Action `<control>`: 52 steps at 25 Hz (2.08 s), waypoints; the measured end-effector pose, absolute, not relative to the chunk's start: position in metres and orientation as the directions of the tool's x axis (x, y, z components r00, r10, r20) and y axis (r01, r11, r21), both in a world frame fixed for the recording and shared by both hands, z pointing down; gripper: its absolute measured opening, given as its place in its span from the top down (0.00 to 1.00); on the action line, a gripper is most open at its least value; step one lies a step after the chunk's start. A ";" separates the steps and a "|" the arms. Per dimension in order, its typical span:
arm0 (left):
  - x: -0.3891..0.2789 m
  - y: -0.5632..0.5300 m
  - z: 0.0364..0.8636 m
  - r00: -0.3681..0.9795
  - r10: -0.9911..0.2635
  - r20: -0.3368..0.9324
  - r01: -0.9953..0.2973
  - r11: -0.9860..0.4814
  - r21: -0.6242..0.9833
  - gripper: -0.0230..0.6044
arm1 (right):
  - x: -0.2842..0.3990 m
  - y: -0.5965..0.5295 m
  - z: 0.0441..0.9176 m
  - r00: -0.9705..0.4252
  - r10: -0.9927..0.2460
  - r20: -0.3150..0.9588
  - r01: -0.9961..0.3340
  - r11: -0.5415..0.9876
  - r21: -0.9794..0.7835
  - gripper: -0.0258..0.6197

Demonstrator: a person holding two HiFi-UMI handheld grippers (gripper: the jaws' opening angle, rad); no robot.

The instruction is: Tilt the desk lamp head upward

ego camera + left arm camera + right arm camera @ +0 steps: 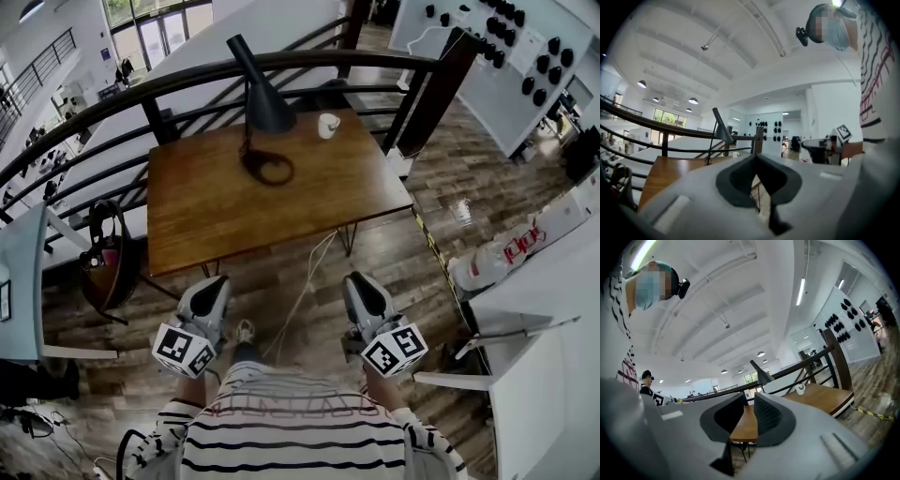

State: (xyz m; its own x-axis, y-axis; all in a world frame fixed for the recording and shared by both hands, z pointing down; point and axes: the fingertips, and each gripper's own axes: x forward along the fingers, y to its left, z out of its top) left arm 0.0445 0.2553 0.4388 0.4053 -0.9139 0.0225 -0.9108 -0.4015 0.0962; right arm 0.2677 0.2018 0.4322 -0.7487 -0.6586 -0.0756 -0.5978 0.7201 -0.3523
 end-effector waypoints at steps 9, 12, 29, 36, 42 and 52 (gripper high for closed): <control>-0.020 0.191 0.438 0.471 -0.882 0.012 -0.876 -0.466 0.123 0.96 | 0.201 0.150 0.422 -0.706 -0.704 -0.073 -0.647 0.684 -0.337 0.86; -0.047 0.172 0.438 0.489 -0.872 0.018 -0.867 -0.483 0.124 0.96 | 0.173 0.130 0.421 -0.695 -0.715 -0.078 -0.655 0.674 -0.341 0.86; -0.185 0.084 0.432 0.564 -0.826 0.003 -0.820 -0.560 0.117 0.96 | 0.047 0.062 0.419 -0.616 -0.784 -0.073 -0.720 0.598 -0.352 0.86; -0.207 0.056 0.447 0.573 -0.819 -0.011 -0.807 -0.567 0.169 0.96 | 0.027 0.044 0.428 -0.609 -0.792 -0.035 -0.735 0.581 -0.350 0.86; -0.220 0.036 0.453 0.579 -0.816 -0.007 -0.802 -0.570 0.180 0.96 | 0.006 0.009 0.432 -0.625 -0.780 -0.024 -0.726 0.593 -0.348 0.86; -0.234 -0.030 0.445 0.543 -0.840 -0.016 -0.831 -0.540 0.136 0.90 | -0.020 -0.066 0.436 -0.685 -0.728 -0.023 -0.679 0.650 -0.342 0.86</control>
State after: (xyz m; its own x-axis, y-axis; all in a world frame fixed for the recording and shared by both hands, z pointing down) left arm -0.2343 -0.0297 0.4453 0.5427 -0.8398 -0.0159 -0.8310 -0.5395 0.1358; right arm -0.0199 -0.0659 0.4356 -0.6852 -0.7280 -0.0228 -0.6788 0.6497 -0.3422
